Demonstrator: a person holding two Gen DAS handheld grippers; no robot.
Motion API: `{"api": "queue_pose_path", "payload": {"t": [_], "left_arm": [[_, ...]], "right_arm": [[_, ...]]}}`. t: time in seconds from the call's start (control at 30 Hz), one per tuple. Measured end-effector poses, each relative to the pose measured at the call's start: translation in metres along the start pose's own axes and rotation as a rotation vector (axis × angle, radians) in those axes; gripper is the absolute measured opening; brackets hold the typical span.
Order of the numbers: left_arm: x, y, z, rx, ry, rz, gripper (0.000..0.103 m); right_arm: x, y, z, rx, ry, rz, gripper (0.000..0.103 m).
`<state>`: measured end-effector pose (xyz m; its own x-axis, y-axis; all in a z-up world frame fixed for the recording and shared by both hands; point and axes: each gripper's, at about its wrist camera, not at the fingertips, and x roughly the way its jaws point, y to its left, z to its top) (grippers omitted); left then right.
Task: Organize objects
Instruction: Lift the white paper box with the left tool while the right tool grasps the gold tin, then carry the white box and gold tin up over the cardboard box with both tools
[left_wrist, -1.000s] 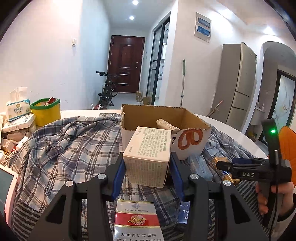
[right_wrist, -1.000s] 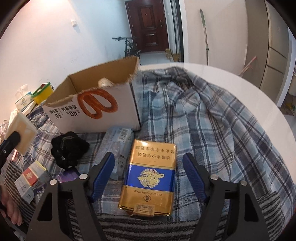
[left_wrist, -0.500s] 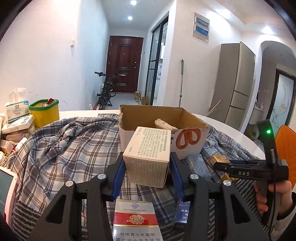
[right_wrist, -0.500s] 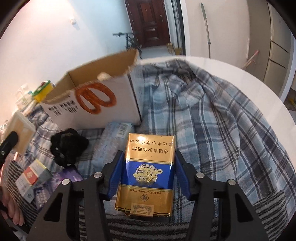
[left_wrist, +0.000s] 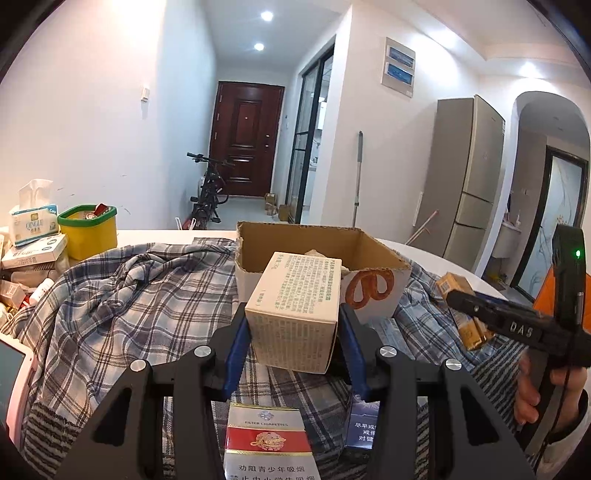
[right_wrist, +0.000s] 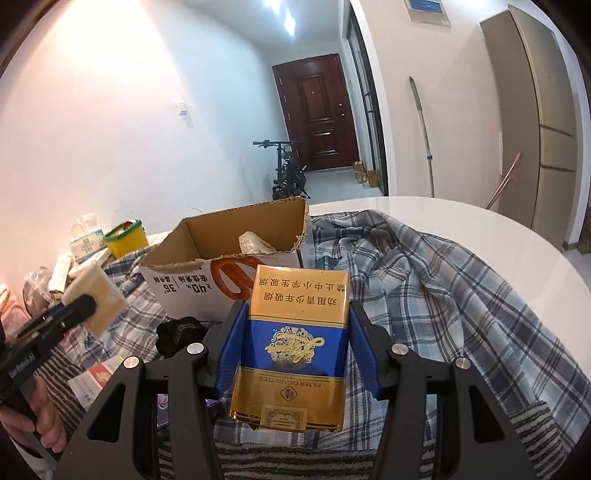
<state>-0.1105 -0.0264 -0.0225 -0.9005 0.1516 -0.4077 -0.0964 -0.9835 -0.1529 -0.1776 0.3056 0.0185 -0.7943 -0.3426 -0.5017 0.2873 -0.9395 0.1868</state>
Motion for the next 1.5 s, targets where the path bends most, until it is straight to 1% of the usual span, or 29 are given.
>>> {"api": "queue_pose_path", "payload": {"t": [0.27,0.43,0.77,0.9,0.97,1.1,1.23,1.3,1.4,1.5], "left_arm": [[-0.003,0.001,0.001,0.007,-0.021,0.006,0.049],[-0.004,0.001,0.001,0.01,-0.02,0.004,0.049],[-0.004,0.0,0.001,0.01,-0.021,0.004,0.049],[-0.004,-0.001,0.001,0.019,-0.01,-0.002,0.049],[-0.006,-0.002,0.001,0.022,-0.018,0.001,0.049],[-0.012,0.0,0.003,0.013,-0.049,0.02,0.049],[-0.01,-0.002,0.004,0.017,-0.041,0.032,0.049],[-0.012,-0.002,0.005,0.023,-0.059,0.05,0.049],[-0.016,-0.004,0.014,0.042,-0.096,0.096,0.049],[-0.022,-0.008,0.021,0.05,-0.104,0.073,0.049]], "right_arm": [[0.0,0.0,-0.002,-0.006,-0.005,-0.009,0.053],[0.002,-0.001,-0.002,-0.005,0.003,-0.014,0.053],[-0.007,0.01,-0.004,-0.066,-0.054,-0.013,0.053],[-0.004,0.01,-0.003,-0.068,-0.04,0.0,0.053],[-0.001,0.008,-0.002,-0.058,-0.023,0.008,0.053],[-0.002,0.007,-0.003,-0.054,-0.03,0.006,0.053],[-0.004,0.01,-0.003,-0.07,-0.041,-0.002,0.053],[-0.005,0.01,-0.003,-0.073,-0.047,-0.006,0.053],[-0.003,0.016,-0.003,-0.099,-0.04,-0.019,0.053],[-0.004,0.022,-0.003,-0.133,-0.044,-0.024,0.053]]}}
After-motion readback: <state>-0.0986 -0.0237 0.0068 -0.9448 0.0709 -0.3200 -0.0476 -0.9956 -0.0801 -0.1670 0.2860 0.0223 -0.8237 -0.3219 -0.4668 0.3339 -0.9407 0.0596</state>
